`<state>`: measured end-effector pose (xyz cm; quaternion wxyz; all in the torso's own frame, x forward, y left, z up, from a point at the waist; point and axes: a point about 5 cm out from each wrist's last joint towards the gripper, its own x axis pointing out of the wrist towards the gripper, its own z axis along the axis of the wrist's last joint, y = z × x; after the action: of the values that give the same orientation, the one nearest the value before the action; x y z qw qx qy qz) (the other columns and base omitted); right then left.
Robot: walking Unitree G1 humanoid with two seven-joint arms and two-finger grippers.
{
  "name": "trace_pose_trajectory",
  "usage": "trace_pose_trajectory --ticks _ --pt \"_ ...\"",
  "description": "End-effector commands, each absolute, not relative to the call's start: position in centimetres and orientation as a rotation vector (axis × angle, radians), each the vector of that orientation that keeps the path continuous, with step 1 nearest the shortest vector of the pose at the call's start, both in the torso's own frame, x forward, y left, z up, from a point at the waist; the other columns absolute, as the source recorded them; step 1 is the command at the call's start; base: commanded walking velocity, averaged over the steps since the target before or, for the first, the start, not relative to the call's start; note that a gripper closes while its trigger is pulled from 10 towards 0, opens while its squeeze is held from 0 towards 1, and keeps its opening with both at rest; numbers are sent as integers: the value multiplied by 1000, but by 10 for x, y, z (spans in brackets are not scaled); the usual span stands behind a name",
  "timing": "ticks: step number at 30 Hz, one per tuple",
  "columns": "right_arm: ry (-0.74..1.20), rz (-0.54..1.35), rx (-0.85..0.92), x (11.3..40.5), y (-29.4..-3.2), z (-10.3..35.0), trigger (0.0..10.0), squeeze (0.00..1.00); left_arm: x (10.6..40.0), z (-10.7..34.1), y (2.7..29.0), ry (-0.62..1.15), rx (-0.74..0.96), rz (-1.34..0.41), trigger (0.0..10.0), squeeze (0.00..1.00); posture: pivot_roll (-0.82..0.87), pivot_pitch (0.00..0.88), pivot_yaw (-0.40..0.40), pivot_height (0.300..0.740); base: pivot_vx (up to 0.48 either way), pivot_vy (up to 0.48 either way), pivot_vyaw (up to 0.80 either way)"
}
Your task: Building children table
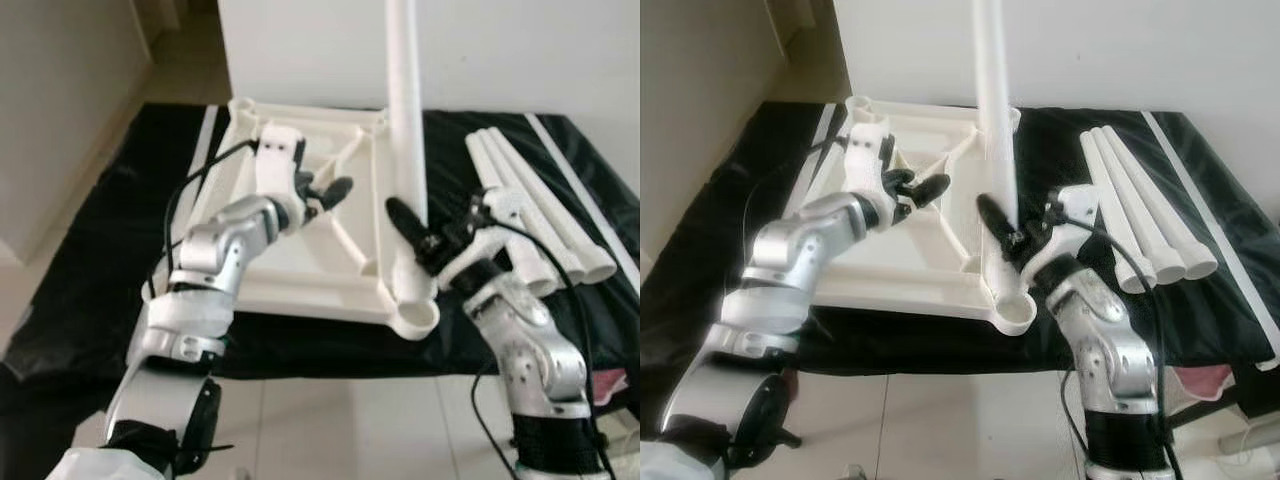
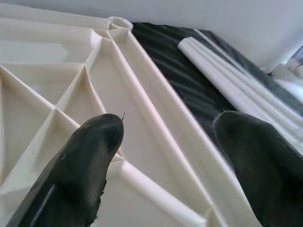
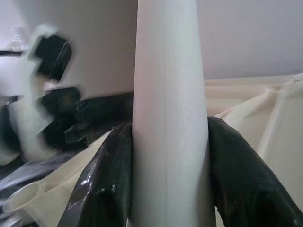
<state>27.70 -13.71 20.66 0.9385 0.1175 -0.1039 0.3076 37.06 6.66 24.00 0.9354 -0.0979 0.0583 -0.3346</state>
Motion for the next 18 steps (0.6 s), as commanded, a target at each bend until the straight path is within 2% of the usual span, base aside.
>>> trace_pose_trajectory --ticks 1,10,18 --pt "-221 724 243 268 -130 209 10000 0 369 249 56 129 -236 -786 10000 0 -54 0 0 740 0 0 0" --pt "-147 851 189 258 -126 199 10000 0 360 265 35 129 -279 -903 10000 0 -50 0 -3 740 0 0 0" --pt "-88 843 133 263 -121 187 10000 0 346 284 20 91 -292 -974 10000 0 -38 0 -9 740 0 0 0"
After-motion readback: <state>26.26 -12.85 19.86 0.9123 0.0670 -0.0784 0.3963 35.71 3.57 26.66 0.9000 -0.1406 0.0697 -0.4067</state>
